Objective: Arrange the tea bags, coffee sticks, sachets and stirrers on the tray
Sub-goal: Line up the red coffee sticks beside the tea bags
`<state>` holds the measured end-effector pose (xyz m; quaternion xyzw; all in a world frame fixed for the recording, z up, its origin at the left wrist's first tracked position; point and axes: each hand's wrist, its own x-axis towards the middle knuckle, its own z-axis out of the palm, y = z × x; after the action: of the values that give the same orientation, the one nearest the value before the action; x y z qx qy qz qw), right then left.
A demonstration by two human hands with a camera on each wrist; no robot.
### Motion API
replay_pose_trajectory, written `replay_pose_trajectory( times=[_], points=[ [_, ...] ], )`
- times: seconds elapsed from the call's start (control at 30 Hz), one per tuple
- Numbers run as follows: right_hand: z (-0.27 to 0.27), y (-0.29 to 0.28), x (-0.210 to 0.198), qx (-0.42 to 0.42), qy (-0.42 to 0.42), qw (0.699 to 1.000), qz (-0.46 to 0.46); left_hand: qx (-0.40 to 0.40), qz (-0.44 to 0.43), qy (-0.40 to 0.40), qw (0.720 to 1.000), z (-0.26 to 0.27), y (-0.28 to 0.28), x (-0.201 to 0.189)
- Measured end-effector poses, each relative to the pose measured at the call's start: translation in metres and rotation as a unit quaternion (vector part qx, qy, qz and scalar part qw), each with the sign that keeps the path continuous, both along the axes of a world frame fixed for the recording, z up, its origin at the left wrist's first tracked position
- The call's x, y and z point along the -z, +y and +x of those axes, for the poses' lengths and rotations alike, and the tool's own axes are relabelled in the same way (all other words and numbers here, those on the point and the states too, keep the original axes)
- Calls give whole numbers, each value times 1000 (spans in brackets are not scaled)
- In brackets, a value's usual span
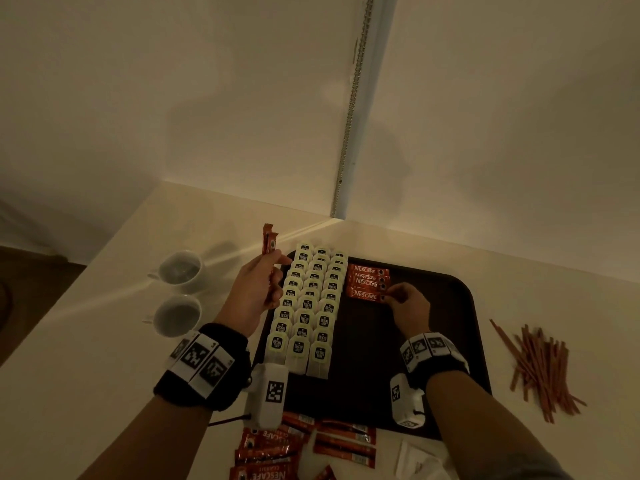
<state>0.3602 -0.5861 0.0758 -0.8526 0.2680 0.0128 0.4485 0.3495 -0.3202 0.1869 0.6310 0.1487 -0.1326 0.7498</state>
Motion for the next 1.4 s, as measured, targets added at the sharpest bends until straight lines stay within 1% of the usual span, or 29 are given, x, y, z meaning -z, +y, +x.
replay_pose_trajectory(
  times=[0.23,0.4,0.5,0.63,0.7,0.77,0.83,0.87,0.93,1.0,1.03,1.1,1.2,1.3,1.4],
  points=[
    [5,1,2,-10,17,1000,-16,7,-3,1,1000,-1,0,1],
    [4,1,6,-14,45,998,-34,0,-36,31,999,-2,-2,4],
    [6,1,7,-17,54,997,-44,13,-34,31,999,-4,-4,3],
    [7,0,9,-9,48,997,-57,43,-19,11,999,-6,-7,-1],
    [7,1,2,-3,24,999,-47,51,-5,1,999,-5,-7,-3],
    [9,10,-17,-9,-26,1000,-14,56,7,-10,998,-5,-7,-4],
    [8,28,-48,-58,-81,993,67,68,26,-23,997,-5,-9,-6],
    [6,39,-66,-98,-99,984,114,76,35,-29,996,-5,-10,-7],
    [0,60,-98,-188,-109,958,190,88,56,-40,994,-7,-12,-9],
    [-5,76,-114,-242,-116,935,231,88,78,-56,991,-8,-15,-12],
    [-7,81,-118,-247,-127,929,245,81,80,-63,992,-9,-15,-13],
    [-10,87,-119,-229,-149,922,274,56,59,-73,994,-12,-13,-15],
    [-18,91,-120,-219,-146,912,313,25,32,-88,995,-15,-7,-18],
    [-25,100,-123,-234,-141,913,303,26,25,-94,995,-19,-4,-19],
    [-29,106,-124,-225,-137,915,306,38,19,-91,995,-24,-3,-19]
  ],
)
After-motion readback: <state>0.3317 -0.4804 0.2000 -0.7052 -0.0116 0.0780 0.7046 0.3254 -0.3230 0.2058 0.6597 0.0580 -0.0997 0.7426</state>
